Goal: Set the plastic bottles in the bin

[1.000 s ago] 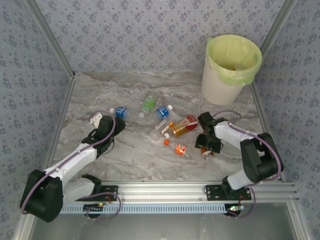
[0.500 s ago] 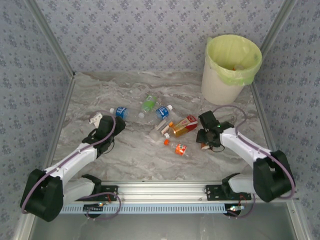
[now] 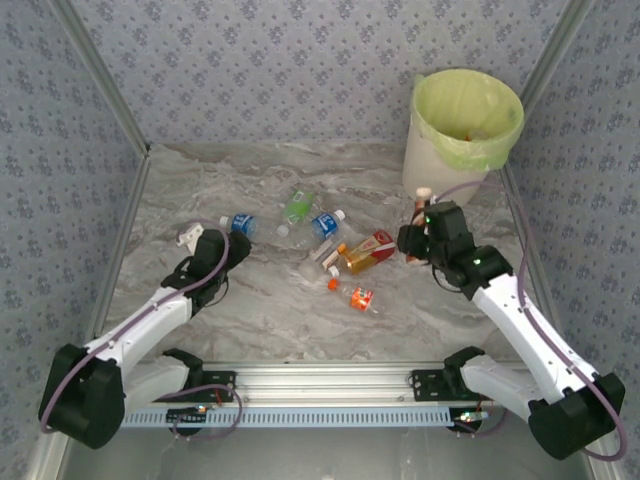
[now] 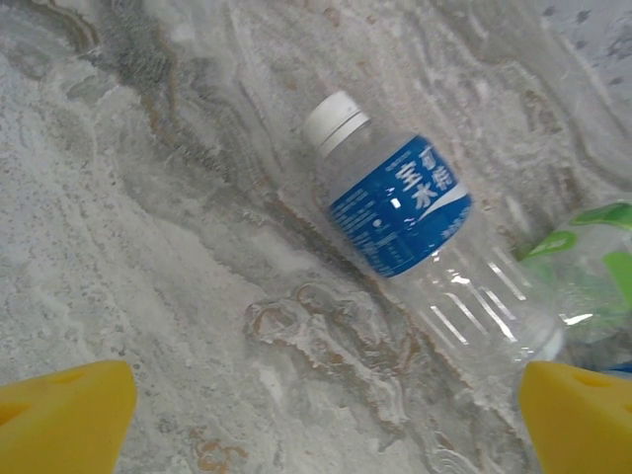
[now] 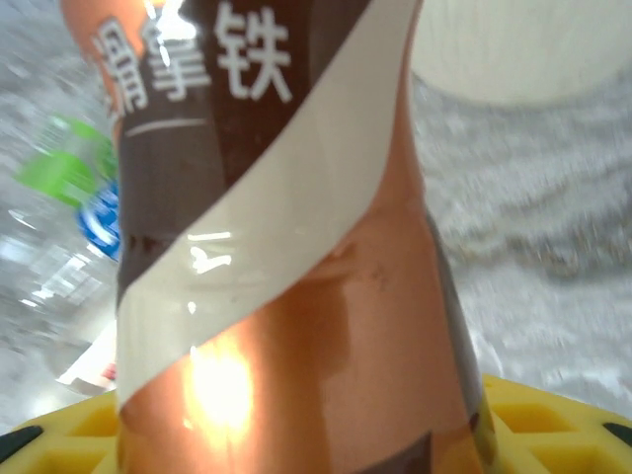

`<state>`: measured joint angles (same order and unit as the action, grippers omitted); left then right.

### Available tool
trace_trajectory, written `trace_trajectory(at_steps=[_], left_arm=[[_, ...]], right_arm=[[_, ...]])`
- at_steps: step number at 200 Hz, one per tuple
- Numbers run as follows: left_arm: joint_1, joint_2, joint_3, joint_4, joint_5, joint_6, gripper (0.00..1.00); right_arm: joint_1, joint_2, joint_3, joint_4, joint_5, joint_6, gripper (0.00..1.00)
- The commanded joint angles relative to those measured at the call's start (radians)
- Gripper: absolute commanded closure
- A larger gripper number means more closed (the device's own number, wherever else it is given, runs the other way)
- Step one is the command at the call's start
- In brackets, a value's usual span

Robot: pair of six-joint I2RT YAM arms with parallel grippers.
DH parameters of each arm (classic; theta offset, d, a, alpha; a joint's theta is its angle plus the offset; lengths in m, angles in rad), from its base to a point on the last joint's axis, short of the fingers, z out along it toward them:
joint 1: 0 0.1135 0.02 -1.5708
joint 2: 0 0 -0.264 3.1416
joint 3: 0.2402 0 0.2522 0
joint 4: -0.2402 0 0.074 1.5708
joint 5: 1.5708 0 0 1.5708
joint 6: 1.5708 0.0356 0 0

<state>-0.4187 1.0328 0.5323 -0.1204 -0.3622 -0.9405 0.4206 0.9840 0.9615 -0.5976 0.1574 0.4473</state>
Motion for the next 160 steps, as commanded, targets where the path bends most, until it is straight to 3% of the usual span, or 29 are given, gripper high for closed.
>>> trace_trajectory(at_steps=[1, 32, 69, 126, 160], left_arm=[[0.009, -0.061, 0.036, 0.0, -0.001, 0.004, 0.01], [0.013, -0.103, 0.037, -0.018, -0.01, 0.006, 0.01], [0.017, -0.134, 0.031, -0.046, -0.01, 0.007, 0.01], [0.019, -0.204, 0.008, -0.093, -0.04, -0.001, 0.01], [0.021, -0.248, -0.02, -0.101, -0.064, -0.026, 0.01]], right_arm=[[-0.006, 0.012, 0.081, 0.102, -0.041, -0.052, 0.5], [-0.021, 0.106, 0.183, 0.254, -0.078, -0.057, 0.5], [-0.072, 0.271, 0.41, 0.279, -0.087, -0.097, 0.5], [-0.29, 0.54, 0.751, 0.212, -0.185, -0.156, 0.49], [-0.37, 0.71, 0.955, 0.17, -0.091, -0.211, 0.49]])
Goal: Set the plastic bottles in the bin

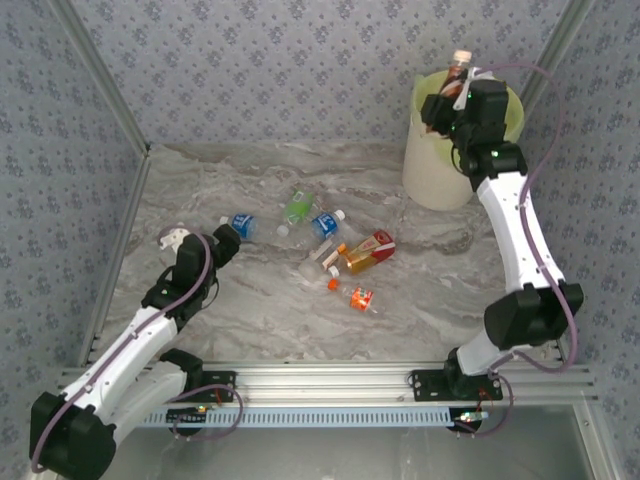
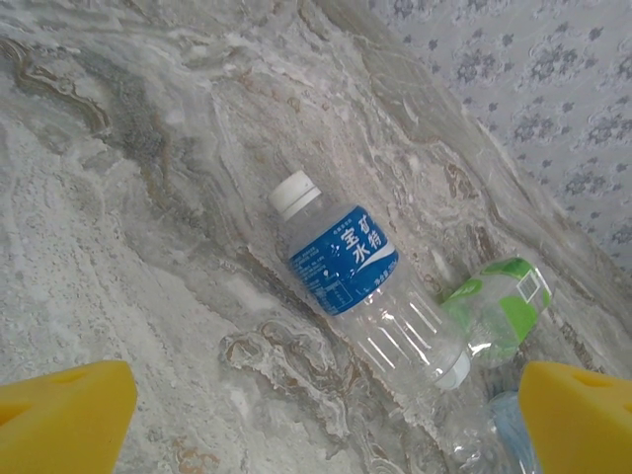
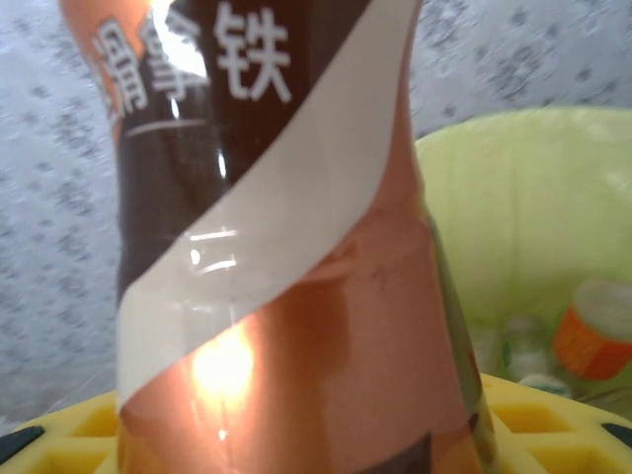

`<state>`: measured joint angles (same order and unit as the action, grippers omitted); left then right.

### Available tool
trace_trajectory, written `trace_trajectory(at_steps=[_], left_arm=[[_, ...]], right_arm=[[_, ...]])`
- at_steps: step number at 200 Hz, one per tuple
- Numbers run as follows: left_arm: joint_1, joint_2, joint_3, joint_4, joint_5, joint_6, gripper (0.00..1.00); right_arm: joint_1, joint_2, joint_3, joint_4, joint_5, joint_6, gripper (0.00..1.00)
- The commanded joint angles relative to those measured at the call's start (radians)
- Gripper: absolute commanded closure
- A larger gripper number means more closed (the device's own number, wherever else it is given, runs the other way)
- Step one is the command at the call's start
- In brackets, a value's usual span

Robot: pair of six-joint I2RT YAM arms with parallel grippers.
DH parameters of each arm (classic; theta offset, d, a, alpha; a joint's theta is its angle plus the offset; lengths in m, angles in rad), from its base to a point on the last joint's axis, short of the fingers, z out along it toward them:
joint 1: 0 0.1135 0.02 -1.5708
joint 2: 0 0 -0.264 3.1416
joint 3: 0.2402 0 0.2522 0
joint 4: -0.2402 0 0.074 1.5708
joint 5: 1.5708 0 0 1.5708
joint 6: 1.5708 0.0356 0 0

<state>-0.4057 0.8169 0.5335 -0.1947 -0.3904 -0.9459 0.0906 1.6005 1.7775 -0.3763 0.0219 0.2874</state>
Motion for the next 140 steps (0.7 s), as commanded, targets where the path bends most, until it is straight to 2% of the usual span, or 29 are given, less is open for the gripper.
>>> trace_trajectory(at_steps=[1, 50, 80, 103, 119, 140], left_arm=[[0.008, -0.033, -0.022, -0.026, -0.037, -0.02, 0.01], [0.014, -0.048, -0.02, -0.063, -0.039, -0.022, 0.01], [0.025, -0.044, -0.011, -0.092, -0.027, -0.021, 0.0], [0.041, -0.028, 0.002, -0.116, -0.016, -0.024, 0.0], [0.054, -0.006, 0.016, -0.129, 0.006, -0.02, 0.0], [0.067, 0.034, 0.034, -0.137, 0.044, -0.012, 0.01]], right_arm=[[-0.041, 0.101, 0.145, -0.053, 0.047, -0.05, 0.49], [-0.127, 0.334, 0.392, -0.14, 0.203, -0.053, 0.48], [-0.172, 0.454, 0.531, -0.22, 0.164, -0.057, 0.46], [-0.177, 0.51, 0.598, -0.271, 0.1, -0.103, 0.37], [-0.174, 0.518, 0.602, -0.265, 0.086, -0.115, 0.26], [-0.167, 0.498, 0.598, -0.268, 0.092, -0.115, 0.21]])
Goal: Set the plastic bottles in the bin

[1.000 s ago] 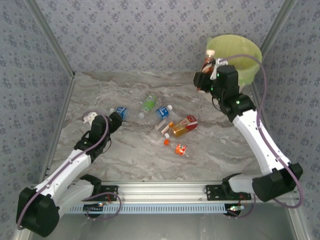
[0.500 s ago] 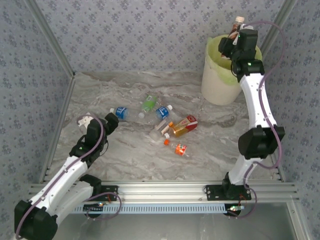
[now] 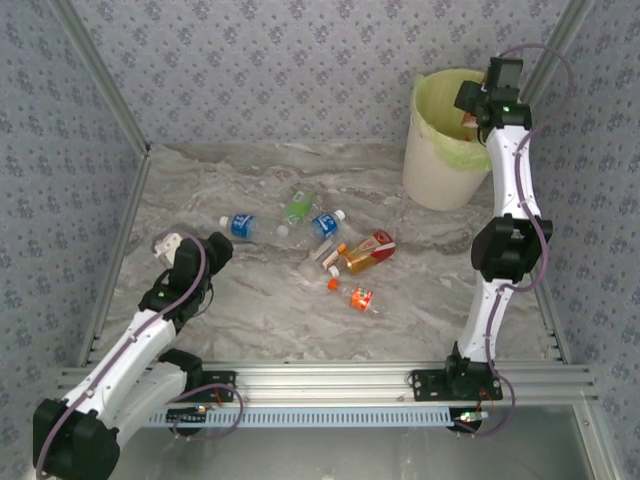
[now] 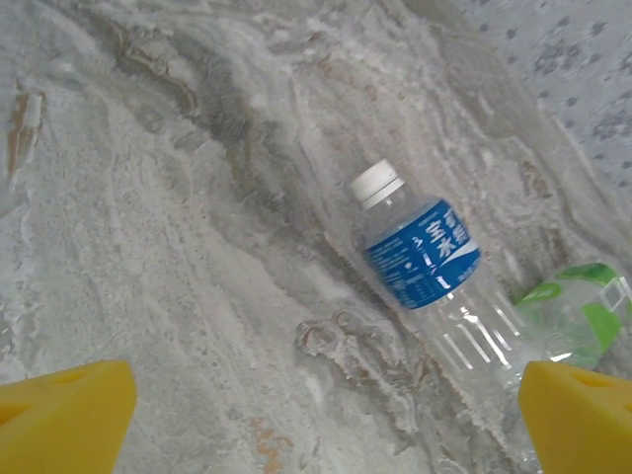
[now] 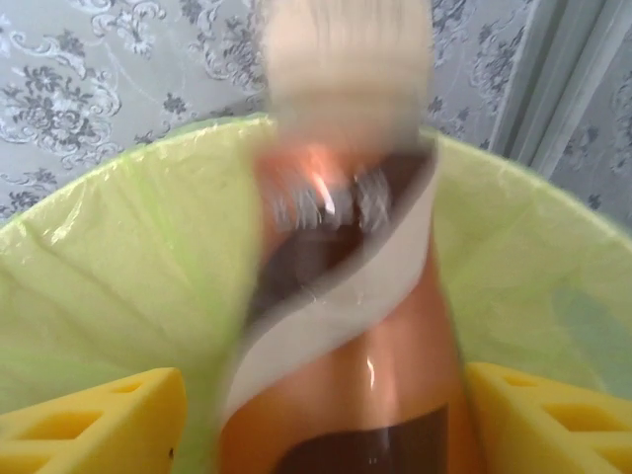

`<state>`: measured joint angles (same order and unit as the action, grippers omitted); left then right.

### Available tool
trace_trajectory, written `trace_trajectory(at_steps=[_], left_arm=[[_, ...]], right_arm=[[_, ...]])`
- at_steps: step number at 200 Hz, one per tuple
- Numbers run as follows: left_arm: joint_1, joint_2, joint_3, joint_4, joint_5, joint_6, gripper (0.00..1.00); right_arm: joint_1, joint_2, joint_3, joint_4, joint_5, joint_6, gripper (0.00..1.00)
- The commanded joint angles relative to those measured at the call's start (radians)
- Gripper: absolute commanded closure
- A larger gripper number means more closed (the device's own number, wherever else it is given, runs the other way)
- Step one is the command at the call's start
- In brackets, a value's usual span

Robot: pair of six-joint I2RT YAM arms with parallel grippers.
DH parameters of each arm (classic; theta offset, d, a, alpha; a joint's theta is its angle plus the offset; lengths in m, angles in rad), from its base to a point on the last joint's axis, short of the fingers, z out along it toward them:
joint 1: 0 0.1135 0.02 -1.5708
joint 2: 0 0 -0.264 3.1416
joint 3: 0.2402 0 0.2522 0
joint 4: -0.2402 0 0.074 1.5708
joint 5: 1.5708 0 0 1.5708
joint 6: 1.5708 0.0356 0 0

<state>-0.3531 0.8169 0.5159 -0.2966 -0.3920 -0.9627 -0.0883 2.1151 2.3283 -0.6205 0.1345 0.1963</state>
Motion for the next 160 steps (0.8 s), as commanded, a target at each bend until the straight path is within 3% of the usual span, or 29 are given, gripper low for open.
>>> trace_trajectory(at_steps=[1, 28, 35, 39, 63, 96, 136, 160], left_arm=[[0.014, 0.036, 0.053, -0.034, 0.046, 0.004, 0.01], [0.018, 0.092, 0.077, -0.033, 0.074, 0.017, 0.0], [0.019, 0.106, 0.086, -0.033, 0.077, 0.024, 0.01], [0.02, 0.114, 0.09, -0.033, 0.077, 0.027, 0.0], [0.036, 0.162, 0.128, -0.031, 0.104, 0.077, 0.01], [0.108, 0.267, 0.226, -0.044, 0.224, 0.234, 0.01], [0.154, 0.425, 0.38, -0.094, 0.282, 0.414, 0.0], [0.172, 0.512, 0.492, -0.195, 0.284, 0.391, 0.01]], right_arm=[[0.012, -0.019, 0.046, -0.025, -0.018, -0.023, 0.21], [0.023, -0.098, -0.035, 0.009, 0.001, -0.014, 0.16], [0.026, -0.129, -0.075, 0.028, 0.0, -0.014, 0.03], [0.028, -0.145, -0.098, 0.049, 0.0, -0.014, 0.0], [0.037, -0.257, -0.226, 0.098, -0.008, -0.005, 0.0], [0.074, -0.445, -0.442, 0.143, 0.003, 0.018, 0.0], [0.135, -0.667, -0.784, 0.363, 0.064, 0.024, 0.0], [0.14, -0.733, -0.871, 0.367, 0.07, 0.072, 0.0]])
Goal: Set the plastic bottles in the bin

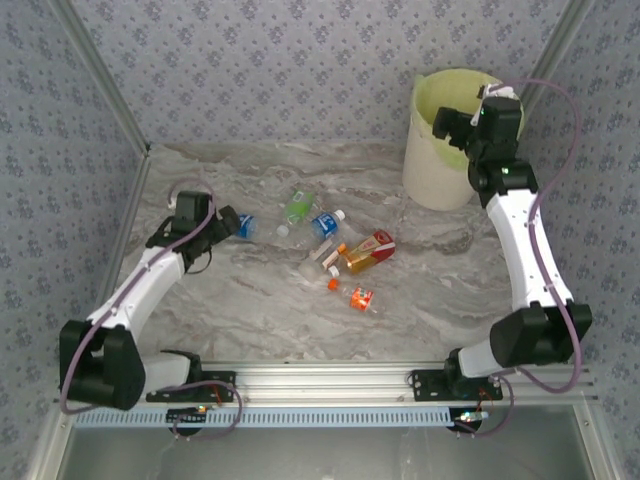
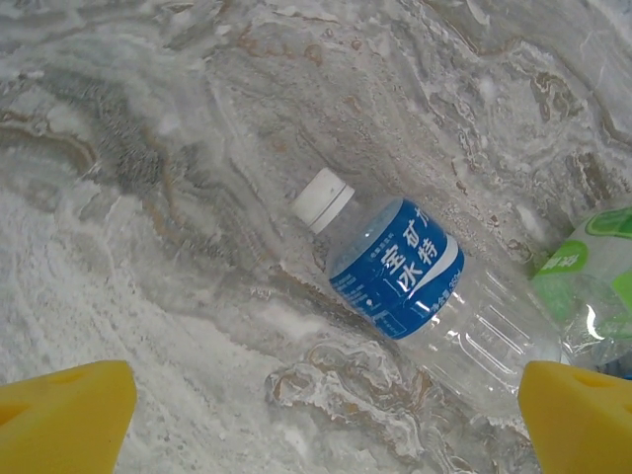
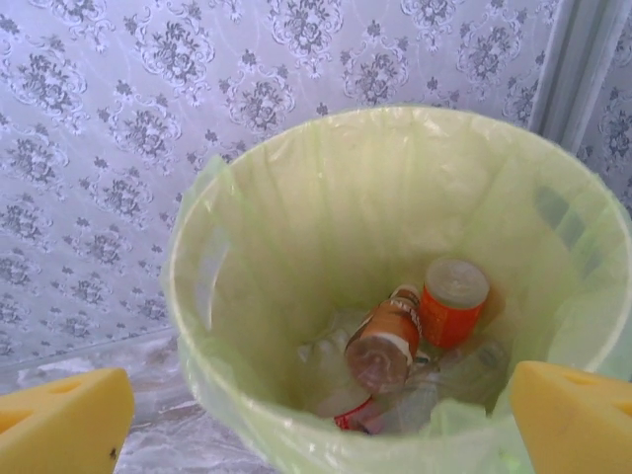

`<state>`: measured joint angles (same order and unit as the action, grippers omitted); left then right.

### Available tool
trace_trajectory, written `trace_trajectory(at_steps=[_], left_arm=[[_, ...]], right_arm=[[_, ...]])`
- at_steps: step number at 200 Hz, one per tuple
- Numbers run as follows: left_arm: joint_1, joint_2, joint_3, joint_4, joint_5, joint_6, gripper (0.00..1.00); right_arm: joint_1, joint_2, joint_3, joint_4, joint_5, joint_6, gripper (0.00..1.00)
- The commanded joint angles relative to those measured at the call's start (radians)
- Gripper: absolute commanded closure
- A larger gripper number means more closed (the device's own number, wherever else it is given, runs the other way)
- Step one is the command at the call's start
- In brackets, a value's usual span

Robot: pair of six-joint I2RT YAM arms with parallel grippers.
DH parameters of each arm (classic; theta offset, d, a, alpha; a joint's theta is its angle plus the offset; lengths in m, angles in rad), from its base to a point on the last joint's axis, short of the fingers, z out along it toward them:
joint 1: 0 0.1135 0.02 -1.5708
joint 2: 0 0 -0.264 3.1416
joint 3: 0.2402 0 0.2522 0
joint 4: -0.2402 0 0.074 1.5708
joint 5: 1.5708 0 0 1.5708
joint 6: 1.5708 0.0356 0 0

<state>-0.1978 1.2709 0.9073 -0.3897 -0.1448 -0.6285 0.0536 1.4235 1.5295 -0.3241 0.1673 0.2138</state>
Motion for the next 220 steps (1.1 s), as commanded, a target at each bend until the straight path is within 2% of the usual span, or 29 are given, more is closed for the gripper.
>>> trace_trajectory(at_steps=[1, 34, 67, 99, 109, 118, 126, 133, 146, 182, 220], left_arm=[[0.017, 0.061, 0.104, -0.103, 0.038, 0.053, 0.0], [0.008, 0.113, 0.119, -0.083, 0.122, -0.144, 0.01], [0.006, 0.163, 0.145, -0.12, 0.047, -0.303, 0.01], [0.006, 0.25, 0.227, -0.173, 0.031, -0.449, 0.01], [0.006, 0.286, 0.258, -0.192, 0.034, -0.5, 0.01], [0.006, 0.316, 0.287, -0.21, 0.032, -0.539, 0.01], [0.006, 0.341, 0.311, -0.221, 0.027, -0.571, 0.01], [0.006, 0.363, 0.332, -0.227, 0.02, -0.596, 0.01], [0.007, 0.404, 0.365, -0.24, 0.013, -0.643, 0.01], [0.008, 0.522, 0.458, -0.275, 0.047, -0.717, 0.01], [0.008, 0.62, 0.529, -0.308, 0.051, -0.785, 0.0]], right_arm=[[-0.002, -0.042, -0.074, 0.069, 0.036, 0.055, 0.0], [0.01, -0.095, -0.14, 0.023, -0.026, 0.064, 0.0], [0.026, -0.151, -0.207, -0.023, -0.029, 0.104, 0.0], [0.025, -0.229, -0.323, 0.046, -0.043, 0.167, 0.0], [0.025, -0.248, -0.372, 0.063, -0.019, 0.201, 0.0], [0.023, -0.259, -0.403, 0.067, 0.052, 0.256, 0.0], [0.013, -0.266, -0.415, 0.037, 0.123, 0.331, 0.0], [-0.002, -0.273, -0.415, -0.016, 0.136, 0.358, 0.0], [-0.038, -0.284, -0.422, -0.039, 0.081, 0.332, 0.0], [-0.079, -0.325, -0.487, 0.01, 0.028, 0.38, 0.0], [-0.087, -0.316, -0.519, 0.082, -0.166, 0.312, 0.0]])
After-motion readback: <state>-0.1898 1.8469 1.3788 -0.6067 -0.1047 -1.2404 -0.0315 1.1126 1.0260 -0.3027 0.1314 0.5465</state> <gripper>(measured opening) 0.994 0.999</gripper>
